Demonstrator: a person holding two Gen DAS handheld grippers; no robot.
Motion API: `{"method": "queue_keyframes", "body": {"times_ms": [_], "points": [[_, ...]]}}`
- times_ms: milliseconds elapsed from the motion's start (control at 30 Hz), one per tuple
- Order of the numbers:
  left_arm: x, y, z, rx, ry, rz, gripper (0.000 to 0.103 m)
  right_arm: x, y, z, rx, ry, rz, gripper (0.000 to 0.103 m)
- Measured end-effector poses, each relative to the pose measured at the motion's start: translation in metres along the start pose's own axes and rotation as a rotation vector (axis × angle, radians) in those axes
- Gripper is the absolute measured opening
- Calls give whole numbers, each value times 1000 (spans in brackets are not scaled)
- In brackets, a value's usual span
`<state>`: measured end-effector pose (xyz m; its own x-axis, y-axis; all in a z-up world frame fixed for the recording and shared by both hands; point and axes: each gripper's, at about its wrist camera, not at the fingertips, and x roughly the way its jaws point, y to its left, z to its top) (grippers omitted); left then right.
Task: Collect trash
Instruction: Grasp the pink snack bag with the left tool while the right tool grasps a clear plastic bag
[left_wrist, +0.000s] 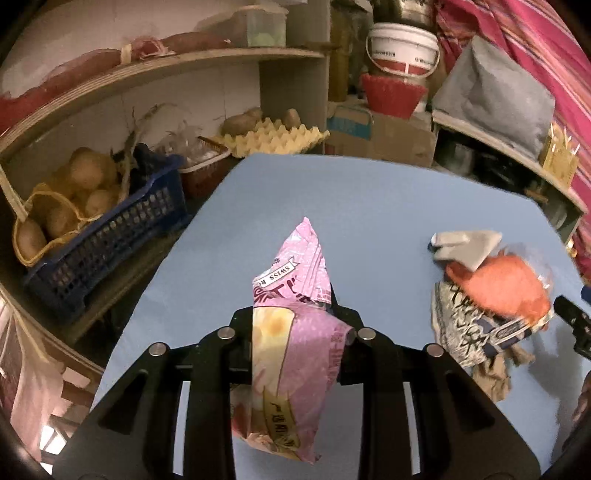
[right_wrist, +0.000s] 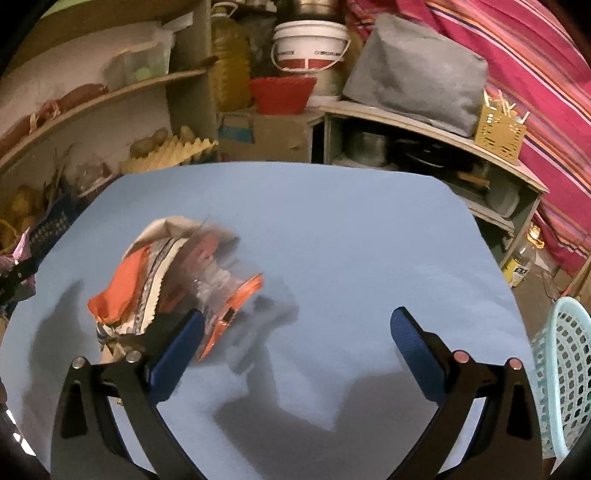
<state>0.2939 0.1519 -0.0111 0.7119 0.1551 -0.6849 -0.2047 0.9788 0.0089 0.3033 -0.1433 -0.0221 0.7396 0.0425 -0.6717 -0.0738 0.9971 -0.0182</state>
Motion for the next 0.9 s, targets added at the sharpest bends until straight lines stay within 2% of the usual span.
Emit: {"method": "queue_keyframes", "body": {"times_ms": [267,300,367,567,767,900], "points": [[14,-13,-3,34,18,-1,26,20,16,9,-13,3,27,95],[14,-13,-3,35,17,1,26,23,19,10,-21,2,33,91],[13,-13,-1,36,13,5,26,32,23,11,-33,30,63,63],[10,-11,2,29,9,14,26,40,27,9,-39,34,115,34],[-3,-17,7,28,-13,12,26,28,5,6,-4,0,80,26],[-16,-28,11,38,-35,2,26,11,-25,6,36,-22,57,26]]}}
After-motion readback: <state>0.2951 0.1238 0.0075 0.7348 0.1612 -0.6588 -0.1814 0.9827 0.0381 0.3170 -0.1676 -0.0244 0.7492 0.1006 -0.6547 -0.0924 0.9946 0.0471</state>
